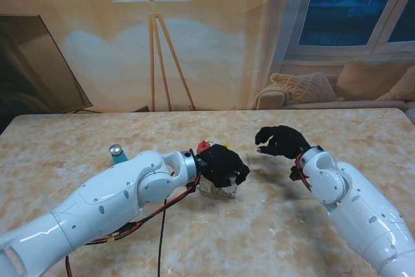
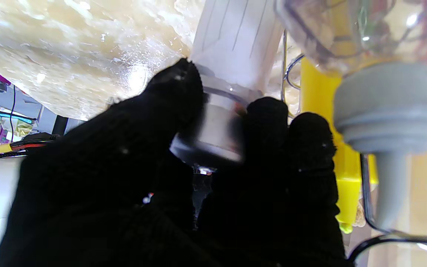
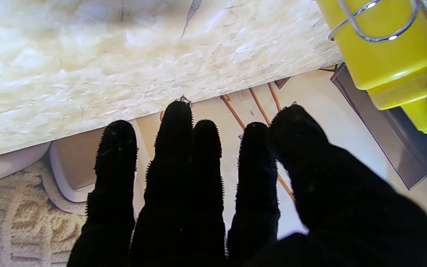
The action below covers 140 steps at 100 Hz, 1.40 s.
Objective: Place the seasoning bottles into the rack
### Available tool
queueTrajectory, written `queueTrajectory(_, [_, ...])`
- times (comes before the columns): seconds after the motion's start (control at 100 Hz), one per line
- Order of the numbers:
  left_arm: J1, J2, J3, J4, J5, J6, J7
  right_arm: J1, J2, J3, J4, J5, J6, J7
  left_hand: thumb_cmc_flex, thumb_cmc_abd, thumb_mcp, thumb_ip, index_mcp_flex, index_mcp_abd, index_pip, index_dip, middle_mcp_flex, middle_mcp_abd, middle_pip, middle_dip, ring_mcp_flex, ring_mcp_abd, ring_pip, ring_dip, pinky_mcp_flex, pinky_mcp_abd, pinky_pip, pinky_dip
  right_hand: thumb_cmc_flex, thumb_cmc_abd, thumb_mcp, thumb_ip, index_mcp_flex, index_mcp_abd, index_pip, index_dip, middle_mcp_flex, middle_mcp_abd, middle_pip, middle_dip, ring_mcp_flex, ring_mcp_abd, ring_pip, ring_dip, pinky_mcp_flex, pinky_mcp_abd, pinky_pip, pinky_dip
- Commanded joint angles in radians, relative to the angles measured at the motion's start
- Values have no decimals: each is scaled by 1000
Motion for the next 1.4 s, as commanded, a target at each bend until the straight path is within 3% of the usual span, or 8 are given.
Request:
queueTrajectory(0.0, [1,-5,2,11,-3,1,-8,-10,-6,-2,-4,-3,-4,14,80,18,78,37,4,12,60,0,42,-109,121,31,-16,-90,-3,16,-23,-42,-25,26,11,-19,15,-15,18,0,19,-14,34,3,11,14,17,-5,9,25,2,-22,21,-8])
queueTrajectory(0.15, [8,-7,-2,23,-3,5,6,-10,-5,-2,-5,-3,-4,16,100,22,44,9,3,15,53,-3,40,-111,115,19,-23,-86,-13,7,-34,-45,-30,32,12,-20,15,-15,19,-5,21,-11,35,0,12,15,17,-5,12,26,1,-19,22,-6])
queueTrajectory(0.46, [12,-12,6,45,9,26,36,-9,-5,-3,-4,-5,-4,15,105,19,18,-5,8,18,42,-10,45,-109,115,8,-19,-89,-22,-14,-30,-48,-37,30,15,-22,18,-14,19,-7,21,-11,36,2,12,15,16,-4,13,28,-2,-17,21,-4])
queueTrajectory(0.89, [29,-12,-12,12,52,32,78,-10,-5,-3,-5,-2,-4,15,91,13,35,8,-18,43,71,27,37,-86,156,34,-14,-89,18,-7,-16,-27,-9,38,13,-23,17,-14,21,-7,22,-11,40,0,13,16,19,-7,15,29,1,-19,22,-2])
queueTrajectory(1.39, [4,-20,25,44,104,30,140,-12,-6,0,-5,0,-10,14,41,-23,88,20,-83,44,145,137,22,-79,230,96,-5,-115,73,9,7,-41,30,53,14,-33,25,-16,31,-9,25,-13,51,-9,16,17,29,-10,20,32,10,-21,23,-2])
